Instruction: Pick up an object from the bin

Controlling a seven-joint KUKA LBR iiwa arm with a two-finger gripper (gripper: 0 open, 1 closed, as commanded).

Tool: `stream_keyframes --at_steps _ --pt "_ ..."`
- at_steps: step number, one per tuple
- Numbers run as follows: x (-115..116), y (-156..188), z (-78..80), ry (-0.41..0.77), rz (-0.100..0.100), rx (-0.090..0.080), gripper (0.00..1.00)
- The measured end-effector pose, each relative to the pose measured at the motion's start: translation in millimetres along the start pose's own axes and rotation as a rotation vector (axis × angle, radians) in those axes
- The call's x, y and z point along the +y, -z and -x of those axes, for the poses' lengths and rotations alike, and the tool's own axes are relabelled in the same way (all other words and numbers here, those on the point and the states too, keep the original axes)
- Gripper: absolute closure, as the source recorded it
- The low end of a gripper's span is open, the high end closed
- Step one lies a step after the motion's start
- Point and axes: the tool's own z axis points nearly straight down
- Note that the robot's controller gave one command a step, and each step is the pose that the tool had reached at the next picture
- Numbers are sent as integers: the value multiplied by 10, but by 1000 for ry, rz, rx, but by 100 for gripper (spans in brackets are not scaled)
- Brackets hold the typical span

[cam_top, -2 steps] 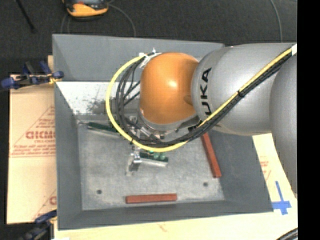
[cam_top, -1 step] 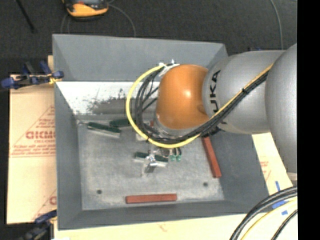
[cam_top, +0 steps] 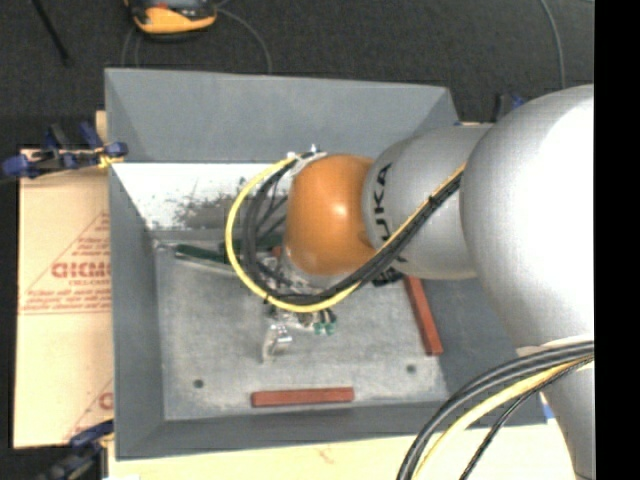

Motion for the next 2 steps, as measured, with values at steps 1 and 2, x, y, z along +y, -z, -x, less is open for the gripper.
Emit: stream_keyframes --at_steps 1,2 --pt "4 18 -11 4 1 2 0" --pt "-268 38 93 160 4 6 0"
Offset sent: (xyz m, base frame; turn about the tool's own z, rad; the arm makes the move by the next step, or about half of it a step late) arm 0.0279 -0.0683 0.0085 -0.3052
